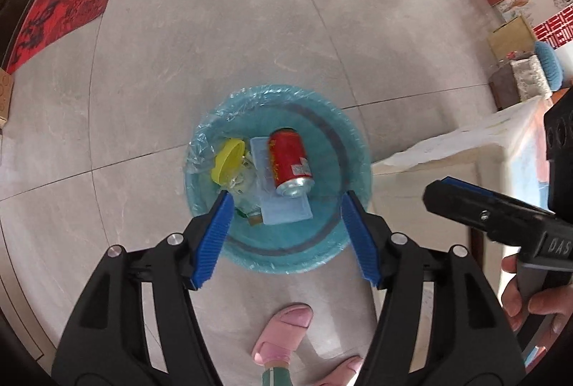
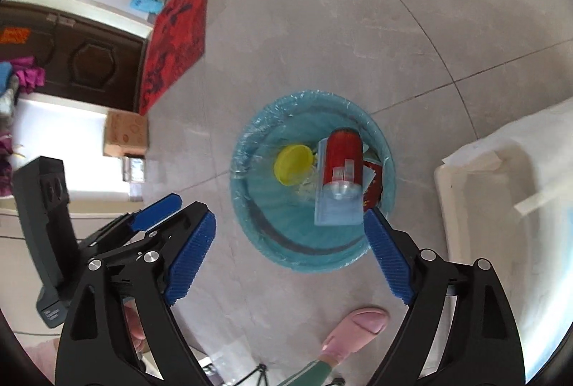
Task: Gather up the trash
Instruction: 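Open both tools to drop the box and can into the bin, then move both open tools back over the table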
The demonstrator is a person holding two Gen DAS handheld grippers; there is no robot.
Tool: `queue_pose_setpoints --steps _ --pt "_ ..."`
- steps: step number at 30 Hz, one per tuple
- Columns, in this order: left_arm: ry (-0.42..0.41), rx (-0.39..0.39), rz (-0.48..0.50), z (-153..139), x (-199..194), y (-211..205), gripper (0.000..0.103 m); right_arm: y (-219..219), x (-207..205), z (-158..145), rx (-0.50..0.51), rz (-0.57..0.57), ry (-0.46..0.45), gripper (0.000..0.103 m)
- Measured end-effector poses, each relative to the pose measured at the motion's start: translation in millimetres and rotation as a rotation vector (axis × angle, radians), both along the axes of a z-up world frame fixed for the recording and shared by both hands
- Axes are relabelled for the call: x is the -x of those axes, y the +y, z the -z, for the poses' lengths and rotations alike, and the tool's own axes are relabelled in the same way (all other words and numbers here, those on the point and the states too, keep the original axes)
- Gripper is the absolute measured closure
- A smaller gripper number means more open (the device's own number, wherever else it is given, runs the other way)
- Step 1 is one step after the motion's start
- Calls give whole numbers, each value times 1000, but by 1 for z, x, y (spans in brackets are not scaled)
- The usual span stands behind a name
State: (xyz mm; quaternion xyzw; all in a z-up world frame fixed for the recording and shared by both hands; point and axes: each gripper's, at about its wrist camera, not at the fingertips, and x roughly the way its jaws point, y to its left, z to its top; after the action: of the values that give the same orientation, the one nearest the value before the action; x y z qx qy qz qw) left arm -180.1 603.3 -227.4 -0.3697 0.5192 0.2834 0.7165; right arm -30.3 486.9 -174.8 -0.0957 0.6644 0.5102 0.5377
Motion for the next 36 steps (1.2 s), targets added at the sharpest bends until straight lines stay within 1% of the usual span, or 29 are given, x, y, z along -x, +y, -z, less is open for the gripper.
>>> queue_pose_setpoints --steps 2,3,5,6,8,9,10,13,16,17,18,21,23,24,25,27,28,32,33,36 --pt "-22 -5 24 -17 -1 -4 41 -13 -4 -16 -27 6 -9 18" --pt "-38 -13 44 -31 -1 -10 40 -19 -6 -24 -42 7 -10 18" --pt "-65 -30 76 -52 -2 -17 33 -40 -12 -46 -90 23 31 18" --pt "-79 -44 99 -67 -4 -24 31 -49 -15 -54 -111 32 52 16" --pt "-117 -60 156 -96 -10 -40 26 -77 -21 -78 -165 52 59 15" --pt "-137 -76 189 -115 -15 -51 24 -96 -25 -91 -184 69 46 14" --pt "-150 -86 211 -126 -19 -60 19 -111 -29 -100 -198 86 38 14" --pt "-204 -100 307 -163 -38 -99 15 -169 -42 -125 -232 160 19 14" --pt "-235 -98 420 -187 -64 -147 14 -233 -53 -146 -250 246 1 13" --pt "-247 -86 455 -192 -74 -165 12 -261 -58 -153 -257 286 -4 13" --pt "-261 -72 499 -198 -86 -188 11 -280 -60 -156 -258 312 -8 13" --pt "-288 -42 603 -203 -110 -244 9 -360 -64 -167 -263 415 -26 12" --pt "-302 -7 692 -204 -131 -291 9 -414 -64 -172 -258 485 -39 12" --pt "-317 12 734 -204 -139 -310 9 -432 -63 -173 -252 510 -44 12" --pt "-340 33 791 -203 -148 -335 7 -461 -60 -174 -243 549 -55 12" --pt "-354 45 876 -196 -159 -377 7 -505 -54 -172 -222 612 -71 12" --pt "-356 67 914 -190 -163 -397 7 -532 -49 -169 -208 653 -75 12" --pt "-312 121 1057 -172 -176 -475 7 -616 -26 -155 -156 798 -70 12" --pt "-304 135 1083 -169 -177 -491 7 -631 -19 -153 -143 822 -70 12" --pt "-281 176 1159 -158 -172 -539 7 -686 5 -141 -96 917 -61 12"
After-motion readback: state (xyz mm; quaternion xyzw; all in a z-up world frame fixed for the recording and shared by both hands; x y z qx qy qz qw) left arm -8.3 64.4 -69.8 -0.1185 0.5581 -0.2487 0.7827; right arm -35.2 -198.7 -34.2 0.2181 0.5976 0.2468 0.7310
